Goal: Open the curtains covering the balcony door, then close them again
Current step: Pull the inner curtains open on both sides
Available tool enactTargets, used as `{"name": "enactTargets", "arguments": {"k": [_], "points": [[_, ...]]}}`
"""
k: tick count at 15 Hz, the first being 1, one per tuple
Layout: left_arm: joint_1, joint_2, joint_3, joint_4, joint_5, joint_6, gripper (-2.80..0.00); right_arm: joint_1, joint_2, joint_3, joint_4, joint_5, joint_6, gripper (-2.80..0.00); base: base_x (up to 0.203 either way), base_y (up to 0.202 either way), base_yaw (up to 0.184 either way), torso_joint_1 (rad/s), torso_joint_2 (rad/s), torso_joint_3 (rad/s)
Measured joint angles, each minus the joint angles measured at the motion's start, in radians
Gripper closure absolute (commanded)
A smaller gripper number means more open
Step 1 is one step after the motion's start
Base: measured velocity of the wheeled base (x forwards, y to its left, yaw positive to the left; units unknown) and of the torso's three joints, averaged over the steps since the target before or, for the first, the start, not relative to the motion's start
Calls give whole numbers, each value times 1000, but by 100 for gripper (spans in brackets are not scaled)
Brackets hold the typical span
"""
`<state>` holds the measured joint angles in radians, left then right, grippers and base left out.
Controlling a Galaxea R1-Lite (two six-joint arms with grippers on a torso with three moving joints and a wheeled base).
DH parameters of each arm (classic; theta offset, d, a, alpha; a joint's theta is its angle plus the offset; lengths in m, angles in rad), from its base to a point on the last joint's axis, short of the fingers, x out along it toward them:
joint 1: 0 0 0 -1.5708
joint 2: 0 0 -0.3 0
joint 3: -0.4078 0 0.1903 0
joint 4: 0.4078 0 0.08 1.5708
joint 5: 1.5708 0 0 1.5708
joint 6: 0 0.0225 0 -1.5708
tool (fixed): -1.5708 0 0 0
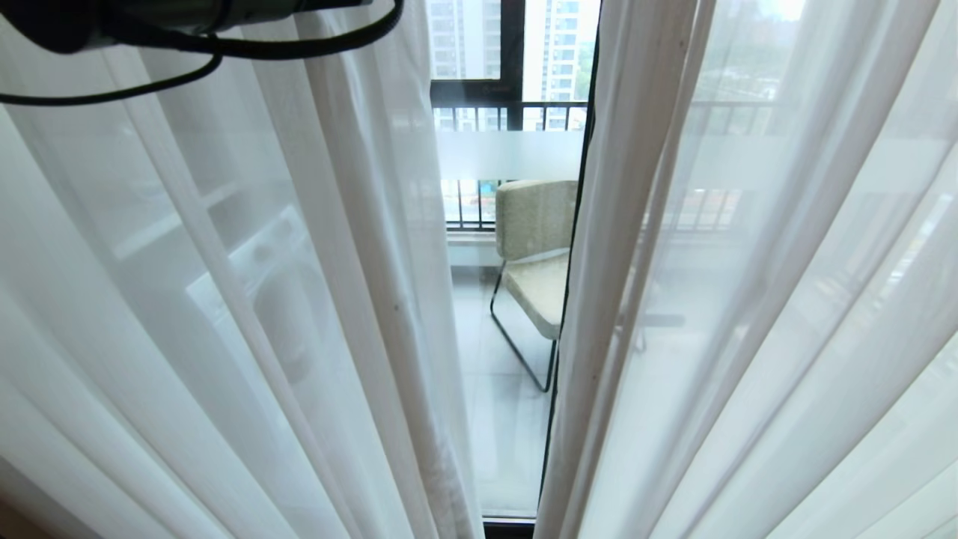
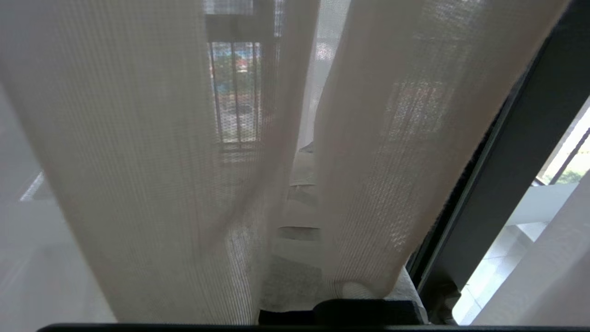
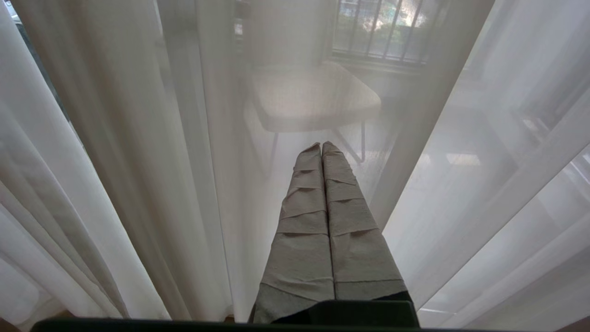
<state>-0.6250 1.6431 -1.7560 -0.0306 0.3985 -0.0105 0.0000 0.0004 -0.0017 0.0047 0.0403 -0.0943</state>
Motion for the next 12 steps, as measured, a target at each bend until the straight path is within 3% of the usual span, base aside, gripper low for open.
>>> {"name": "enactTargets", "arguments": {"k": [4,12], "points": [[63,-26,3,-1,-5,30,0,0,0,0,0,0,0,0,0,0,0,0,0,0],[210,-54,15,0,-10,9,0,0,0,0,0,-1,0,0,0,0,0,0,0,0]]}}
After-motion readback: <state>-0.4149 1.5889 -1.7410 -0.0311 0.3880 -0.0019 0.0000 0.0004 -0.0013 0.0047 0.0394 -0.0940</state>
